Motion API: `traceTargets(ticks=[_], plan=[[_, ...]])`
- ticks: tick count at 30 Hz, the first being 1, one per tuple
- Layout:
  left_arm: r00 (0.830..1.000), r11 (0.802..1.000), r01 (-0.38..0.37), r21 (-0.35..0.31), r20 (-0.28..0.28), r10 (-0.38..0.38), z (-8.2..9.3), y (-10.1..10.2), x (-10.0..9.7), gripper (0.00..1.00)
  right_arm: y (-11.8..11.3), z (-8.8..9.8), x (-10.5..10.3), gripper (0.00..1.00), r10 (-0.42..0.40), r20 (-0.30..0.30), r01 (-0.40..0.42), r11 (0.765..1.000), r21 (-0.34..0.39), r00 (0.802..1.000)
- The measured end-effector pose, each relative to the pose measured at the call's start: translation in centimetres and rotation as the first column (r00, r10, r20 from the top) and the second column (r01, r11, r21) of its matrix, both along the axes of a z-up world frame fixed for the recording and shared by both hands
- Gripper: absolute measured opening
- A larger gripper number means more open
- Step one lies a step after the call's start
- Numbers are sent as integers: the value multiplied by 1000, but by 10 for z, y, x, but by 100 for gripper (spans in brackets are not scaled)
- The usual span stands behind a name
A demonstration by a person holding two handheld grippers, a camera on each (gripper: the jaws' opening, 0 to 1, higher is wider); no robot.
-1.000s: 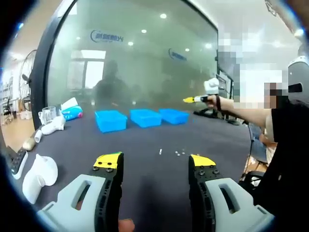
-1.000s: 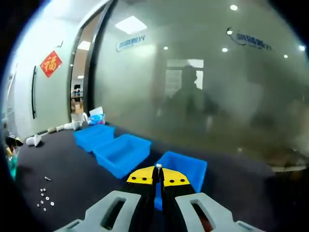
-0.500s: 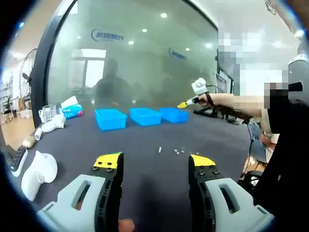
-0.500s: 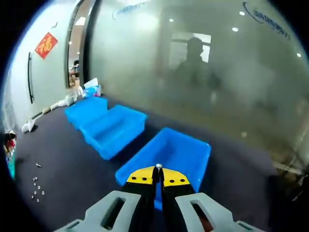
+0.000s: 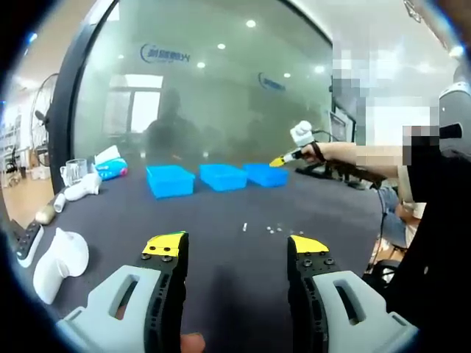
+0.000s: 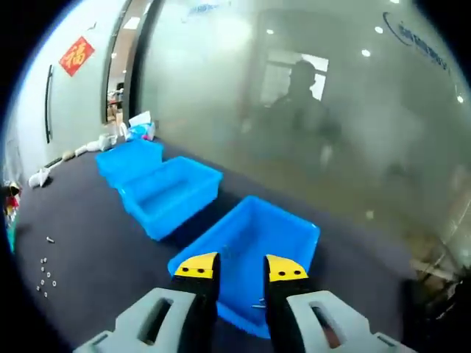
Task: Sort the screws, nuts, and washers into the corresponding bins
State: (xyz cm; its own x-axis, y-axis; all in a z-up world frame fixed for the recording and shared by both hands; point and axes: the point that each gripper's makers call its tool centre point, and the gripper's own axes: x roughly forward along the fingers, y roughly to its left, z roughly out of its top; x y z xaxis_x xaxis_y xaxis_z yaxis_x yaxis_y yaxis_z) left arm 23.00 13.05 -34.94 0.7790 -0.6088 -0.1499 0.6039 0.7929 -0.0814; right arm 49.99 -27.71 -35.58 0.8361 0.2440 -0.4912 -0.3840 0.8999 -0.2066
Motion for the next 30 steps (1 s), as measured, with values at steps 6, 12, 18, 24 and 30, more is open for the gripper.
traceTargets(ticks=[6,12,18,24,30], plan=[[1000,1000,4,1,4,-4,2,-1,0,52,2,11,-6,25,1,43,-1,1000,16,999],[1000,1000,9,1,6,-9,3,-3,-1,52,8,21,-25,24,20,86,-23,999,41,996],[1000,1000,14,-1,10,-14,4,-6,-2,52,21,42,-62,23,39,157,-62,987,147,987],[1000,1000,18,-2,17,-18,7,-8,-3,52,29,53,-103,23,45,223,-91,975,201,974],[999,1000,26,0,24,-26,10,-10,-5,52,34,57,-150,23,40,296,-126,952,278,954]])
